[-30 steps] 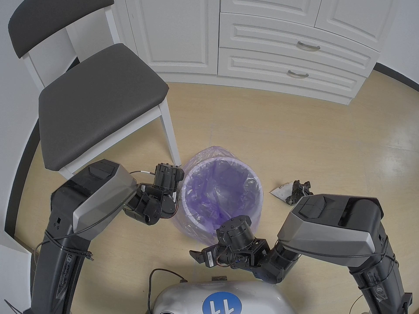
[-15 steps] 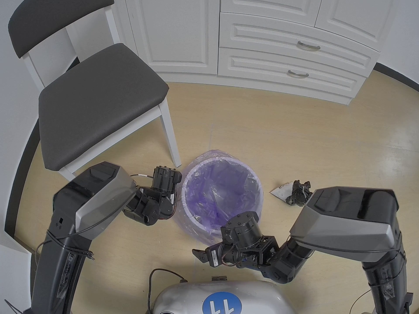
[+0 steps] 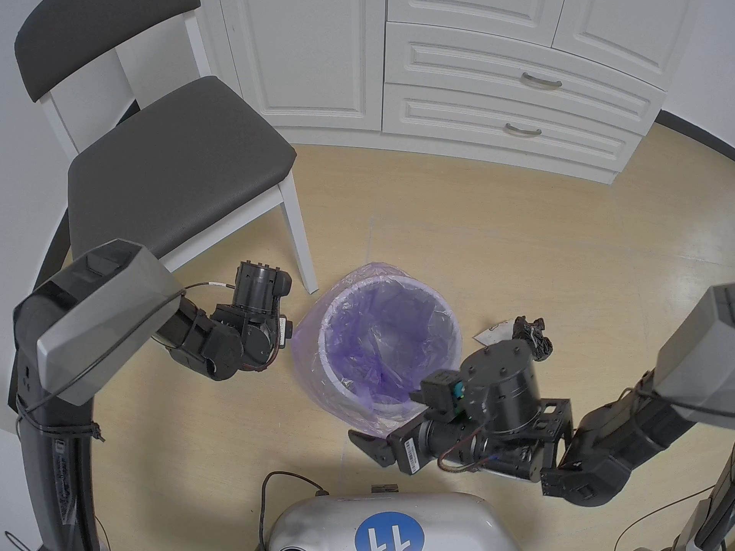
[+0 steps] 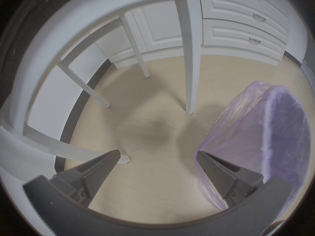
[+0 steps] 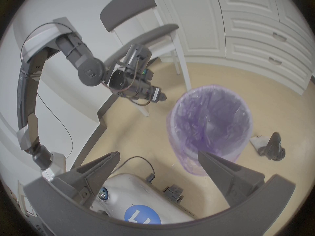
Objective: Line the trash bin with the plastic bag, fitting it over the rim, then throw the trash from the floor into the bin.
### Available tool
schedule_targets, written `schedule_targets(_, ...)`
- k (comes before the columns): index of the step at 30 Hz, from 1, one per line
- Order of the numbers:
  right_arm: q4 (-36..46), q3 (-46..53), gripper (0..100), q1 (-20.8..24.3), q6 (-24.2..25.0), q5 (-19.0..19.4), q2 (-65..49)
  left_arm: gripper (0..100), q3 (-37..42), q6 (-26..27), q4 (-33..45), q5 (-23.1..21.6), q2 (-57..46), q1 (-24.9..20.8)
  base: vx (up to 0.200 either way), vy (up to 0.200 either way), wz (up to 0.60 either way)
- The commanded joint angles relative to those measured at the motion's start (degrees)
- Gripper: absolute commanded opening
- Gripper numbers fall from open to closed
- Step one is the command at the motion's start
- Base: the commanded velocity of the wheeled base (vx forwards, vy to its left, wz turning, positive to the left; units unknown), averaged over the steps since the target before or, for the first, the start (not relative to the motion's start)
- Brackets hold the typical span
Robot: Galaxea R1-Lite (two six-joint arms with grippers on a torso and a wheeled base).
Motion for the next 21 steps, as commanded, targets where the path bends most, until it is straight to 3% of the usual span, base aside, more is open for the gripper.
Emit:
schedule_targets(1, 1.10, -2.67, 100, -6.25, -0.75, 0.68, -5.25, 100, 5.25, -0.19, 2.44, -0.52, -8.70, -1.90, 0.000, 0.000, 0.00)
schedule_targets(4, 5.75, -6.27, 100, -12.58, -0.49, 5.08, -4.54, 100, 7.89, -0.54, 2.17, -0.61, -8.97, -3.30, 0.000, 0.000, 0.00)
schedule_targets(5, 5.75, -6.27, 100, -12.58, -0.49, 5.08, -4.54, 100, 7.89, -0.54, 2.17, -0.61, -8.97, -3.30, 0.000, 0.000, 0.00)
schedule_targets(7, 11.12, -9.08, 100, -18.03, -0.40, 10.35, -4.45, 100, 9.38, -2.91, 2.26, -0.96, -8.00, -4.97, 0.000, 0.000, 0.00)
schedule_targets(11, 14.19, -12.34, 100, -24.89, -0.40, 15.01, -4.01, 100, 10.09, -6.34, 2.00, -1.67, -4.13, -6.82, 0.000, 0.000, 0.00)
schedule_targets(15, 14.37, -14.62, 100, -29.46, -0.40, 16.33, -3.31, 100, 8.85, -6.95, 1.82, -4.30, 1.23, -6.64, 0.000, 0.000, 0.00)
schedule_targets(21, 14.10, -15.94, 100, -30.77, -0.31, 15.71, -0.32, 100, -0.55, -6.08, 3.23, -6.15, 9.05, -4.27, 0.000, 0.000, 0.00)
